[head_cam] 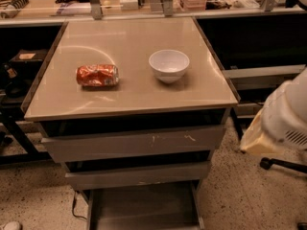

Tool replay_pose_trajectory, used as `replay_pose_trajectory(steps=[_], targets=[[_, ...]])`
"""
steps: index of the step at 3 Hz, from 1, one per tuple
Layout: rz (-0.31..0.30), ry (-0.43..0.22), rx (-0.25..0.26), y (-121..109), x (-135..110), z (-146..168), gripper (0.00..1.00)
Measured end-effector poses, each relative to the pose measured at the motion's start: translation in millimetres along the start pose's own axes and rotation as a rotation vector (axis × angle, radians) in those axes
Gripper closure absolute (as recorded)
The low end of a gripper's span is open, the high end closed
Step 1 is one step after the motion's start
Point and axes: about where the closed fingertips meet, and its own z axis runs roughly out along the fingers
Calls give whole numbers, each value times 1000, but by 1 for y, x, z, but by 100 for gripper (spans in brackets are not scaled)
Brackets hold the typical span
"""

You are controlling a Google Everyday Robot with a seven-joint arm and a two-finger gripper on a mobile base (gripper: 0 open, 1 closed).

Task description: Close bottom drawer

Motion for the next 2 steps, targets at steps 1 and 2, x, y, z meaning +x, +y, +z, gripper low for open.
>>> replay_pose_trajectory(steps=[1, 2], targets=[[36, 36, -96, 39, 20, 64, 100], [38, 58, -128, 52, 29, 78, 100]])
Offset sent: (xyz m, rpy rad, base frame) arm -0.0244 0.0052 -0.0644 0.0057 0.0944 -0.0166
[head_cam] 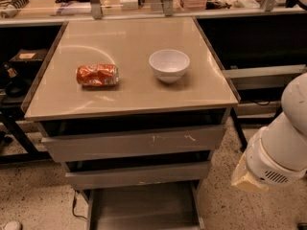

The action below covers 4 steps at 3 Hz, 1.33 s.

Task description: Close bottom drawer

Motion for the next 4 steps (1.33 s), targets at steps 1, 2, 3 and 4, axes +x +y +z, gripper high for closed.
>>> replay_pose_trajectory(steps=[1, 2, 3, 4], targets=[[0, 0, 0, 0, 0, 0, 100], [27, -6, -21, 11, 5, 38, 100], [73, -11, -68, 31, 12, 113, 100], [108, 15, -116, 45, 18, 190, 100]])
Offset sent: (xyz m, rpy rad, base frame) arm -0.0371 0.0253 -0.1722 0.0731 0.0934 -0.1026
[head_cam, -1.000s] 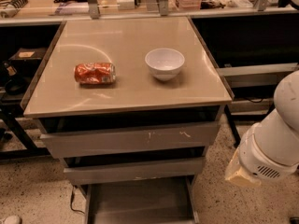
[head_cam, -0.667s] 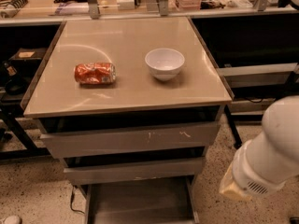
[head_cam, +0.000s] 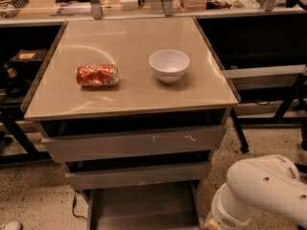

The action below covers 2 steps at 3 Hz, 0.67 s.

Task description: Close bottom drawer

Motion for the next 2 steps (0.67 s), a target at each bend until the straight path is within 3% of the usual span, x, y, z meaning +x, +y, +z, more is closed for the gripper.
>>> replay_pose_trajectory(steps=[1, 2], targets=[[39, -9, -2, -2, 0, 13, 100], [34, -7, -2, -1, 0, 11, 100]])
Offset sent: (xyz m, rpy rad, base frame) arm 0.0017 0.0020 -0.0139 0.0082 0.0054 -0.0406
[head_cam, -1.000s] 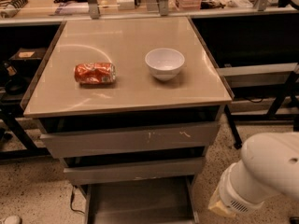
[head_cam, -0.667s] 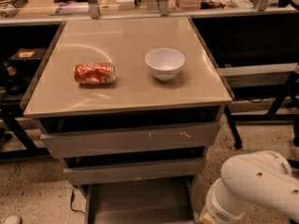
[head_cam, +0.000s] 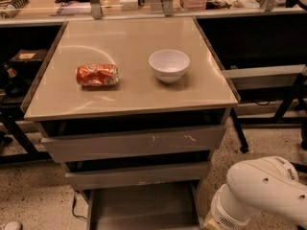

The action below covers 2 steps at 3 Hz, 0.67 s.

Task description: Close bottom drawer

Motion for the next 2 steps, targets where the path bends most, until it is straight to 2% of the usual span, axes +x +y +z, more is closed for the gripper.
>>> replay_pose_trajectory(steps=[1, 2], targets=[[10, 14, -27, 3, 1, 17, 100], [54, 45, -87, 10, 13, 77, 100]])
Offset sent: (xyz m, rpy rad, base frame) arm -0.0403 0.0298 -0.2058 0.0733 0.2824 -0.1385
